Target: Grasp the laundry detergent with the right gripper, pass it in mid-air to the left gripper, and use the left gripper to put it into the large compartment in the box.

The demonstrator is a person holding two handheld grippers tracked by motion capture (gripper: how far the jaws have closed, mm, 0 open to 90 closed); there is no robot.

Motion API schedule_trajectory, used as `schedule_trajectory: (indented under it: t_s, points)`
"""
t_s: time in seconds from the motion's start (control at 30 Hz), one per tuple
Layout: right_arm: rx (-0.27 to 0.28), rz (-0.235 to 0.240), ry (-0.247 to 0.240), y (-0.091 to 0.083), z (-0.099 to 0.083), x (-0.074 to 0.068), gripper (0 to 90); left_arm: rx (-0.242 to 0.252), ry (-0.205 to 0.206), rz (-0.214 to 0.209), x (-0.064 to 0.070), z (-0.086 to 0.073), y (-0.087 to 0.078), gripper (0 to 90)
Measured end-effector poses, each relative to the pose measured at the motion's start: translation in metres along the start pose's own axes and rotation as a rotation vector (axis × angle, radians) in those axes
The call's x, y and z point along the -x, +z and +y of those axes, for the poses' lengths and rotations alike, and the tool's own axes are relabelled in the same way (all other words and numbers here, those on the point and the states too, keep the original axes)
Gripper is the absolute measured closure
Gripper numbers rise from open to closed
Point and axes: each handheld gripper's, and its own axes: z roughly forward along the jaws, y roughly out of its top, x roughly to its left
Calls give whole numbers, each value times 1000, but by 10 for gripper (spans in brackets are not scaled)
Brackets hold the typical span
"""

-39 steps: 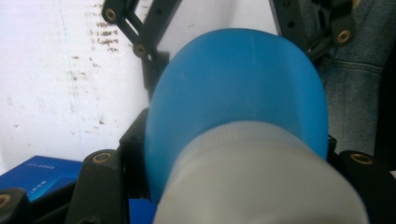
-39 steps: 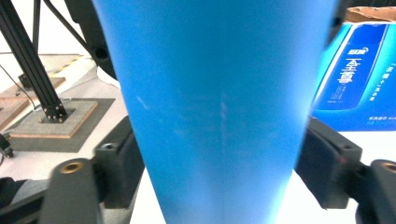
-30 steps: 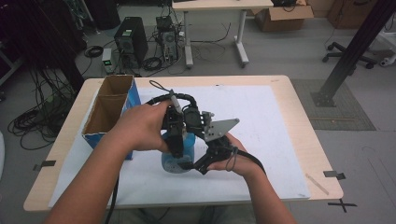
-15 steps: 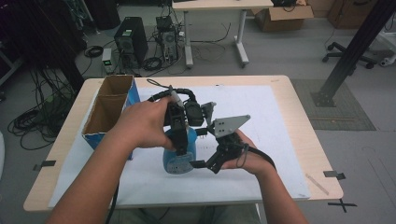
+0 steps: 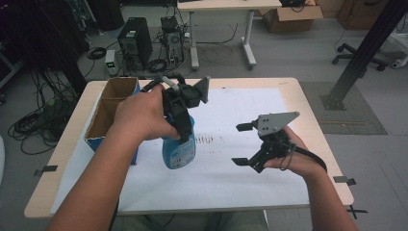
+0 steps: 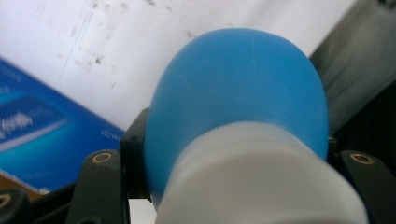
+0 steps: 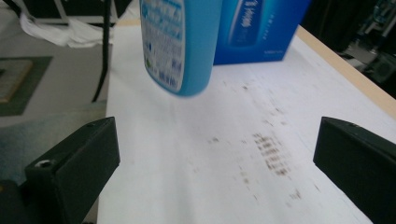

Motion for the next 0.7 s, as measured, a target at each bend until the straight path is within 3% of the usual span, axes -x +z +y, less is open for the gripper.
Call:
schedule_trajectory:
  t_s: [0.03, 0.07, 0.3, 0.47, 0.5, 0.57, 0.6, 0.7]
  points:
    - [-24, -30, -9, -11, 0, 2, 6, 8, -68, -4, -8, -1, -5, 386]
    - [-24, -30, -9, -11, 0, 2, 6, 8, -68, -4, -8, -1, -5, 387]
    - [-135, -93, -44, -34, 3, 7, 9, 33, -202, 8, -28, -4, -20, 386]
    - [-213, -117, -60, -38, 8, 12, 13, 51, -287, 2, -45, -9, -37, 387]
    - [-255, -125, -67, -38, 10, 15, 16, 54, -303, 2, -49, -10, -39, 386]
    - [-286, -126, -73, -38, 13, 18, 17, 45, -352, 18, -60, -13, -47, 386]
    - [-286, -126, -73, -38, 13, 18, 17, 45, -352, 18, -60, -13, -47, 386]
    - [-325, -120, -82, -37, 17, 21, 18, 45, -402, 27, -71, -17, -58, 386]
